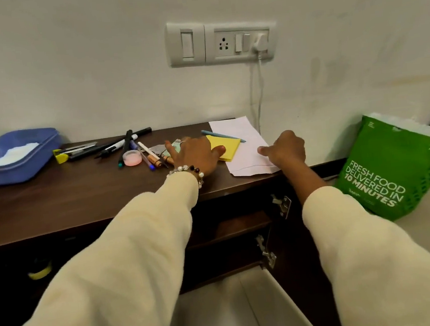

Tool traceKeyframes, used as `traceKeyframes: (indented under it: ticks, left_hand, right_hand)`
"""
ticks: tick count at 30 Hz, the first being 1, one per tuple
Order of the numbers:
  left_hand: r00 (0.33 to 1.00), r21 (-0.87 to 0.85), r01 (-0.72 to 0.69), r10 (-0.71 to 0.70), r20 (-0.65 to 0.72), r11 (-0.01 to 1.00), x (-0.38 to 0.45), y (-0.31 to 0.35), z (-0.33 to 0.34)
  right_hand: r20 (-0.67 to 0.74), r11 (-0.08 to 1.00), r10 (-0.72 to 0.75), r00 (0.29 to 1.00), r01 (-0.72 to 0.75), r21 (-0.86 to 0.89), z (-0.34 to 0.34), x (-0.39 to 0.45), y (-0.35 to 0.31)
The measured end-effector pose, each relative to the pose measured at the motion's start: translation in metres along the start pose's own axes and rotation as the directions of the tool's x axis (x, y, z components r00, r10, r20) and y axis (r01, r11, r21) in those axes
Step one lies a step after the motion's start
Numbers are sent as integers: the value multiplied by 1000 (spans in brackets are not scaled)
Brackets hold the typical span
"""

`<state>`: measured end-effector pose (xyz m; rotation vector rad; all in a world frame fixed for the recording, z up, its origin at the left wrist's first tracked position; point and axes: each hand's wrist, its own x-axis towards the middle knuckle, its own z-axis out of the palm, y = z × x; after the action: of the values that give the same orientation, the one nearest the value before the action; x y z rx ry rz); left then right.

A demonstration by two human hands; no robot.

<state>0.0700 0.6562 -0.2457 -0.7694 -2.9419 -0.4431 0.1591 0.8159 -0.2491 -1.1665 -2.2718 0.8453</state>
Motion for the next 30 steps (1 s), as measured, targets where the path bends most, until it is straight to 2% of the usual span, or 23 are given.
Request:
traceKeyframes:
  ticks: [3, 6, 8, 12, 15, 19, 22, 25, 27, 30]
  left_hand:
    - [1000, 88, -18, 18, 0, 996, 10, 16, 8]
    - [997, 129, -22, 31, -69, 991, 15, 25, 17]
    - [996, 101, 9, 0, -88, 995, 18, 27, 20]
    - [998, 75, 40, -36, -44, 996, 25, 28, 20]
    - [998, 33, 58, -59, 10, 998, 28, 28, 19]
    - [991, -21, 112, -110, 80, 993, 33, 28, 17]
    - [994, -55, 103, -101, 45, 993, 35, 30, 16]
    - [984, -140, 176, -170, 53, 974, 34, 28, 16]
    - [984, -195, 176, -179, 2, 965, 30, 27, 16]
    - [986, -291, 98, -133, -103, 952, 24, 27, 14]
  right_hand:
    - [3, 988, -82, 997, 81, -132, 15, 5, -8]
    - [3, 981, -125, 992, 124, -148, 25, 9, -22]
    - [-18, 993, -80, 997, 78, -91, 27, 12, -28]
    - [-17, 992, 16, 1000, -18, -125, 30, 17, -27]
    - [47, 992, 100, 994, -96, -81, 24, 21, -21]
    - [71, 992, 125, 990, -124, -20, 18, 25, -17]
    - [32, 994, 99, 995, -97, -42, 20, 23, -21]
    - [-55, 995, 6, 998, -11, -101, 24, 18, -26]
    - [-97, 998, -23, 995, 17, -56, 24, 17, -27]
    - [-119, 997, 0, 993, 10, 81, 19, 16, -26]
